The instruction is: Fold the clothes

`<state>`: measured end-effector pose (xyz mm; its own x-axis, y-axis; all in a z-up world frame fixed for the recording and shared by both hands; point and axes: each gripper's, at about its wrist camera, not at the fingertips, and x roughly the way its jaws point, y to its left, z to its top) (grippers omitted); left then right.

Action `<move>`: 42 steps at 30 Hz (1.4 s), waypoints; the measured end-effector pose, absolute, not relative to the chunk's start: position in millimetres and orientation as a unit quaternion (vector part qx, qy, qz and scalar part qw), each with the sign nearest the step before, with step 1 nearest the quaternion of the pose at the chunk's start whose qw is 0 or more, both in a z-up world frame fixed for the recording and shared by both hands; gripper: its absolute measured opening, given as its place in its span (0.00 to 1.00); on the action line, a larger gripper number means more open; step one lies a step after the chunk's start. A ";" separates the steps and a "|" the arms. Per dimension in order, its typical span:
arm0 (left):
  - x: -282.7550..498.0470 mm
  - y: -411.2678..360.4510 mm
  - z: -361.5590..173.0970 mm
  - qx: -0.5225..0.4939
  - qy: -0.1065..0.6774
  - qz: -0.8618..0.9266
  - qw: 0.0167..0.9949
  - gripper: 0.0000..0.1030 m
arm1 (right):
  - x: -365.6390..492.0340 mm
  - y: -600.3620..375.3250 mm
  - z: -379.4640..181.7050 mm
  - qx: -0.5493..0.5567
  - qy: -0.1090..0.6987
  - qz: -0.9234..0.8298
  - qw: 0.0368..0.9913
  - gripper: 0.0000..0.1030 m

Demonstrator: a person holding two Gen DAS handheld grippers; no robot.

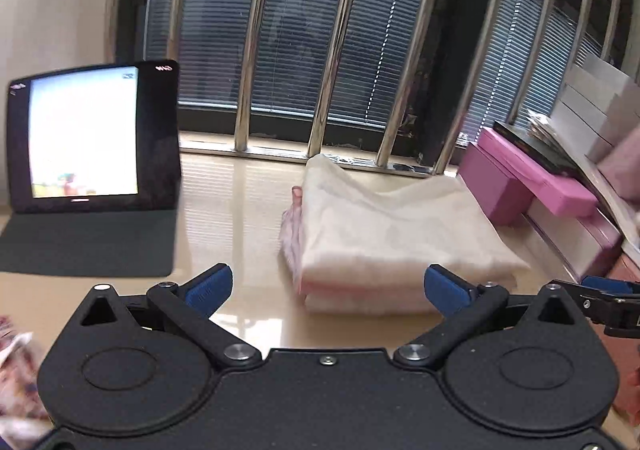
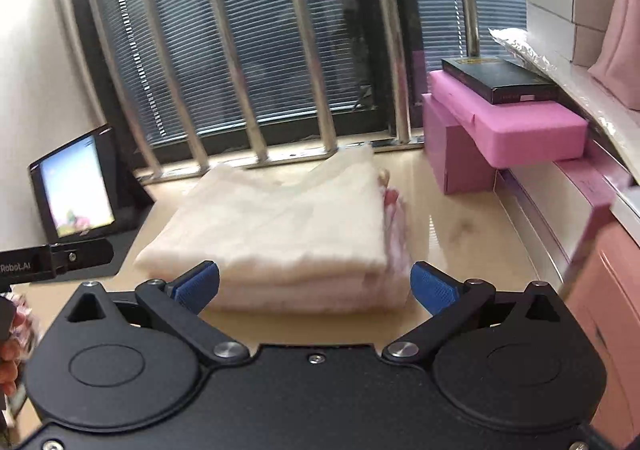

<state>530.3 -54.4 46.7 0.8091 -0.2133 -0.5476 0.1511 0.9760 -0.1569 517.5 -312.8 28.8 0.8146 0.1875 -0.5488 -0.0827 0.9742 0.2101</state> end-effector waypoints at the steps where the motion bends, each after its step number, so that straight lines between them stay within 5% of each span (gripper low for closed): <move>1: 519.0 -53.1 48.0 -0.046 0.292 -0.095 0.950 1.00 | 506.0 -310.5 29.0 0.089 0.296 0.076 0.948 1.00; 23: 235.2 -17.7 56.6 0.027 0.233 -0.129 0.964 1.00 | 224.3 -272.3 34.6 0.067 0.241 0.122 0.960 1.00; 42: 114.5 -2.5 14.0 -0.026 0.248 -0.077 0.965 1.00 | 100.0 -241.7 -4.4 0.115 0.263 0.117 0.951 1.00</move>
<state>114.5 -2.5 14.0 0.8650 -0.1622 -0.4749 0.1361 0.9867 -0.0891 100.0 -241.7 -4.4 0.8338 0.2837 -0.4736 -0.1623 0.9459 0.2809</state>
